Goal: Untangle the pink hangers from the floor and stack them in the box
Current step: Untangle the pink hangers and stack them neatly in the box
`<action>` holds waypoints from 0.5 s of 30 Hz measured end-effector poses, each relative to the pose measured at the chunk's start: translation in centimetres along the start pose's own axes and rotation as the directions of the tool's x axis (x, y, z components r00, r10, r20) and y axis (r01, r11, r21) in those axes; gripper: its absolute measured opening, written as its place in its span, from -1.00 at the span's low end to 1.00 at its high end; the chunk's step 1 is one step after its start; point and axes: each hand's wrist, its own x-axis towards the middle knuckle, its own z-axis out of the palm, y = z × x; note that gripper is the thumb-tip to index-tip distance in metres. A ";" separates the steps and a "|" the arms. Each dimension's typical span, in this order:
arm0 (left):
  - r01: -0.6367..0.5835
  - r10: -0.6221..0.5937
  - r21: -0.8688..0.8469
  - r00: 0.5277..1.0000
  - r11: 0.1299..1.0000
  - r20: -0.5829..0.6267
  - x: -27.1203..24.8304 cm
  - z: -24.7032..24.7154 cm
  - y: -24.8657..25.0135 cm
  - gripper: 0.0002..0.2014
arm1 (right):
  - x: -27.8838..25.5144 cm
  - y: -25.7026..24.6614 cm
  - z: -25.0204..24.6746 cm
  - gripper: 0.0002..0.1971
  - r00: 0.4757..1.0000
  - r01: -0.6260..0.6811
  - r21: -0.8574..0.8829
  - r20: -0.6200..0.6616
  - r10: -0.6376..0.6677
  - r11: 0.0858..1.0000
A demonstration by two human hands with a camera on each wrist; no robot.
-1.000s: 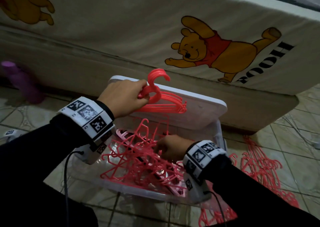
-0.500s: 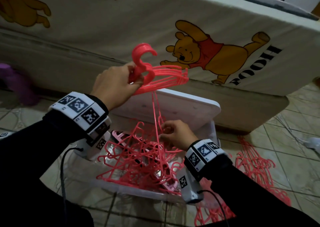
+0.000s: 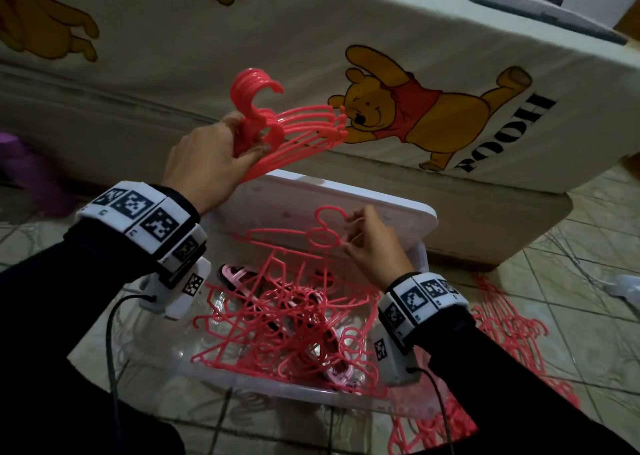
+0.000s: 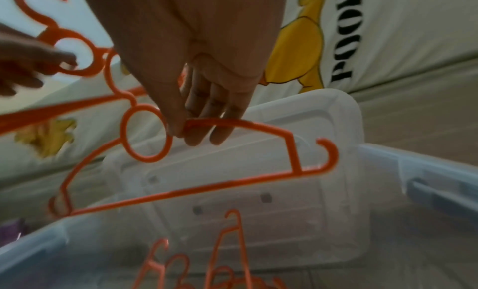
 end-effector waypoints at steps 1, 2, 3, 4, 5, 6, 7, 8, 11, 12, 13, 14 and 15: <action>-0.007 0.006 0.003 1.000 1.000 0.026 0.0 0.1 0.0 -0.60 | 0.2 -0.1 -0.3 -0.75 1.000 0.022 0.005 -0.005 -0.022 1.000; -0.017 0.016 0.006 0.998 1.000 0.054 -0.1 0.1 0.0 -0.56 | 0.3 -0.3 -0.7 -0.82 0.998 0.059 -0.002 -0.005 -0.059 0.998; -0.029 0.028 0.005 0.996 1.000 0.087 -0.2 0.2 0.1 -0.50 | 0.4 -0.5 -1.0 -0.86 0.995 0.101 -0.001 -0.003 -0.101 0.995; -0.041 0.041 -0.007 0.991 0.999 0.127 -0.3 0.2 0.3 -0.42 | 0.5 -0.8 -1.3 -0.88 0.990 0.142 0.012 -0.001 -0.142 0.990; -0.054 0.058 -0.025 0.984 0.998 0.171 -0.5 0.2 0.4 -0.34 | 0.5 -1.1 -1.5 -0.89 0.983 0.182 0.028 -0.004 -0.182 0.983; -0.070 0.077 -0.039 0.974 0.997 0.214 -0.6 0.3 0.6 -0.27 | 0.5 -1.4 -1.7 -0.89 0.976 0.216 0.043 -0.013 -0.216 0.975; -0.088 0.097 -0.046 0.963 0.995 0.250 -0.7 0.5 0.7 -0.22 | 0.5 -1.8 -1.9 -0.89 0.969 0.246 0.059 -0.031 -0.245 0.967; -0.108 0.116 -0.045 0.953 0.993 0.281 -0.9 0.7 0.9 -0.18 | 0.6 -2.1 -2.0 -0.89 0.962 0.270 0.075 -0.057 -0.267 0.960; -0.166 0.168 -0.034 0.928 0.986 0.331 -1.1 1.2 1.2 -0.08 | 1.0 -2.8 -2.1 -0.90 0.940 0.320 0.090 -0.152 -0.304 0.943; -0.182 0.184 -0.038 0.924 0.983 0.334 -1.1 1.3 1.2 -0.06 | 1.2 -3.0 -2.1 -0.90 0.936 0.328 0.101 -0.171 -0.309 0.939; -0.196 0.198 -0.040 0.923 0.980 0.331 -1.1 1.4 1.3 -0.05 | 1.3 -3.1 -2.1 -0.90 0.934 0.331 0.118 -0.180 -0.308 0.936; -0.207 0.209 -0.041 0.922 0.978 0.327 -1.1 1.5 1.3 -0.05 | 1.4 -3.2 -2.0 -0.90 0.937 0.326 0.138 -0.182 -0.300 0.935; -0.217 0.220 -0.045 0.920 0.975 0.325 -1.1 1.6 1.3 -0.06 | 1.5 -3.3 -1.9 -0.90 0.940 0.316 0.160 -0.186 -0.286 0.935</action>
